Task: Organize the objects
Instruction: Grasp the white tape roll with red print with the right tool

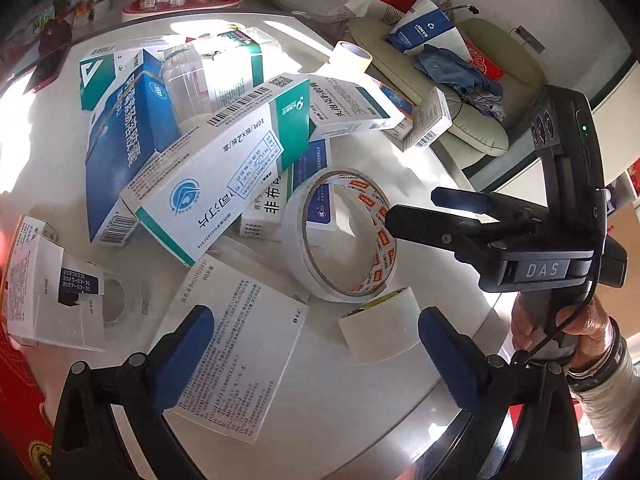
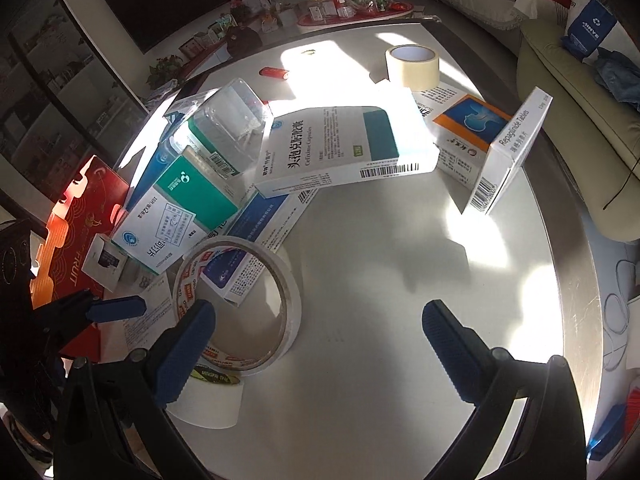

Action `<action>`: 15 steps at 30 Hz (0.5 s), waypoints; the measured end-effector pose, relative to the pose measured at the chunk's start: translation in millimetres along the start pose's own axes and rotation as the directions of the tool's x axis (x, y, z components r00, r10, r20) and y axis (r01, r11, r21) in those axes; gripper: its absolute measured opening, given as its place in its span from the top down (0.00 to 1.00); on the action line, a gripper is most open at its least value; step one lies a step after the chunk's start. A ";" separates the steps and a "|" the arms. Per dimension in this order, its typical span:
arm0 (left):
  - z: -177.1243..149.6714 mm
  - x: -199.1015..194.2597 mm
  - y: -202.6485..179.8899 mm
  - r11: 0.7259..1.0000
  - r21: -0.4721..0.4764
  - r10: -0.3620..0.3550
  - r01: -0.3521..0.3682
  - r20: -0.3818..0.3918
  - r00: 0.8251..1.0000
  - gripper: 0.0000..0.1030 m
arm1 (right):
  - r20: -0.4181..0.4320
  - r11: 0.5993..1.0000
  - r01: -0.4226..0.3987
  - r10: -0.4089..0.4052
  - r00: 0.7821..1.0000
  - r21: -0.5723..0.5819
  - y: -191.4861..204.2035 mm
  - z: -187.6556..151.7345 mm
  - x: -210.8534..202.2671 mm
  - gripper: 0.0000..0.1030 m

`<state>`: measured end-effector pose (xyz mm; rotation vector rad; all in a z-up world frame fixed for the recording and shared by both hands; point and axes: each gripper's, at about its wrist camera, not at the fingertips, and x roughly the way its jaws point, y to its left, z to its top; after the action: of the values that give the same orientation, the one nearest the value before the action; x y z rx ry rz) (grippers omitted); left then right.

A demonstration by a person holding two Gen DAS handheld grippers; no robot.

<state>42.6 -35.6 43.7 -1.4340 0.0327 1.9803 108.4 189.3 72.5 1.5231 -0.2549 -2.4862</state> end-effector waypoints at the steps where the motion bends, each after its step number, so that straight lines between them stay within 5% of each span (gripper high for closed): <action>1: 0.3 0.7 0.6 1.000 0.015 -0.003 0.003 -0.010 1.000 0.00 | -0.015 1.000 0.015 -0.016 1.000 -0.015 4.0 1.4 5.2 0.00; 5: 0.3 3.0 -3.2 0.995 0.097 0.011 -0.009 -0.020 1.000 0.00 | -0.068 0.996 0.070 -0.073 0.995 -0.048 13.3 3.1 21.9 0.00; 8: 2.9 -2.5 3.1 0.997 0.066 0.032 -0.032 -0.004 0.999 0.00 | -0.087 0.997 0.068 -0.072 0.994 -0.048 17.7 4.6 27.3 0.02; 15: 6.2 0.1 8.8 0.992 0.093 0.091 -0.085 -0.057 0.994 0.00 | -0.100 0.994 0.040 -0.050 0.994 -0.097 32.5 10.6 32.1 0.22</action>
<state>32.7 -39.8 42.9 -1.4570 0.2135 1.9786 87.7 149.7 58.1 1.6283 -0.0847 -2.4068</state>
